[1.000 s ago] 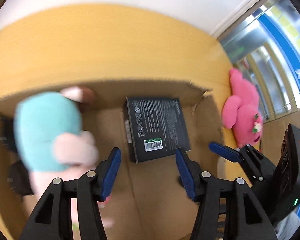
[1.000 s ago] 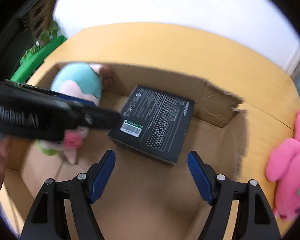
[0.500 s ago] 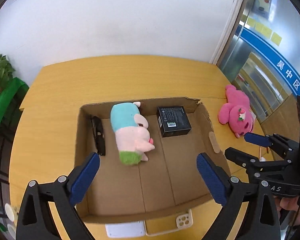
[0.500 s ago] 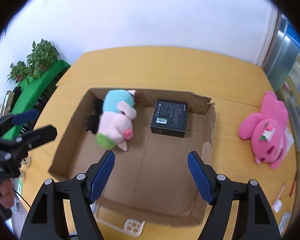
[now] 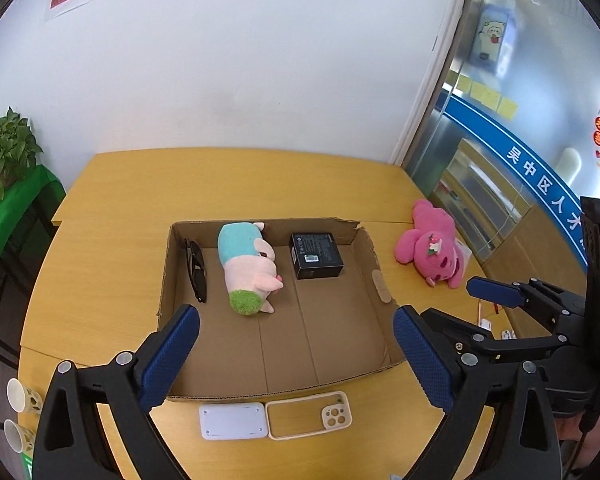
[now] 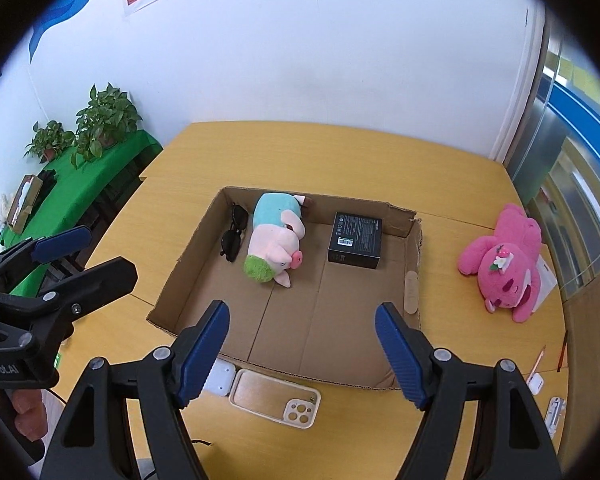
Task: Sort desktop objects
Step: 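Move both grippers toward the clear phone case with white rim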
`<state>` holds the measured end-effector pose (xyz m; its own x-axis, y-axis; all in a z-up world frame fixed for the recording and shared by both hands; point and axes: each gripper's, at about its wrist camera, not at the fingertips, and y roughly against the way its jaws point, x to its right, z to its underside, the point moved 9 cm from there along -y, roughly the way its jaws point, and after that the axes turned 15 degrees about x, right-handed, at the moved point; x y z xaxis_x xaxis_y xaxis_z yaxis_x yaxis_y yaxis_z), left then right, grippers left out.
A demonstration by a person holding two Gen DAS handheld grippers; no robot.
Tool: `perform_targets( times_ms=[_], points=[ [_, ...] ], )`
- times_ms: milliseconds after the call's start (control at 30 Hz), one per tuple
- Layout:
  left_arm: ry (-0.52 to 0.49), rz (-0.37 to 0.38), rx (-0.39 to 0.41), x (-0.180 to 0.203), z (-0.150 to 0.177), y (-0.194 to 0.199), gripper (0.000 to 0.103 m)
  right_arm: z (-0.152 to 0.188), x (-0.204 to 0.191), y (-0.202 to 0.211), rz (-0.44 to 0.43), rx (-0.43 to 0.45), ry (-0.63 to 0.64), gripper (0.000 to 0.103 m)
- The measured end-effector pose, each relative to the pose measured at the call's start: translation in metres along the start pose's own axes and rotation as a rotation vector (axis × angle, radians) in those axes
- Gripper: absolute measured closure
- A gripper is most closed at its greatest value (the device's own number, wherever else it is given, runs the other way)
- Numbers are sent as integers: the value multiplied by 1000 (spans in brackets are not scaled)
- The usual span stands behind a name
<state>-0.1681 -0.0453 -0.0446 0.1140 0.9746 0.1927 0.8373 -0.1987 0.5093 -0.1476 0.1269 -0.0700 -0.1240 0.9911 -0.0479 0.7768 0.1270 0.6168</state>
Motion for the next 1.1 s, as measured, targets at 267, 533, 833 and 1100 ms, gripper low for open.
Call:
perform_targets(
  times_ms=[267, 533, 833, 1100],
  points=[
    [-7, -10, 15, 2, 0, 17, 4, -7, 5, 13, 14, 25, -18, 27],
    [-15, -11, 14, 2, -1, 20, 4, -8, 5, 11, 15, 28, -25, 27],
    [-14, 19, 10, 5, 3, 13, 56, -7, 7, 8, 11, 20, -17, 97],
    [33, -4, -47, -8, 19, -6, 14, -3, 18, -3, 7, 18, -62, 25]
  ],
)
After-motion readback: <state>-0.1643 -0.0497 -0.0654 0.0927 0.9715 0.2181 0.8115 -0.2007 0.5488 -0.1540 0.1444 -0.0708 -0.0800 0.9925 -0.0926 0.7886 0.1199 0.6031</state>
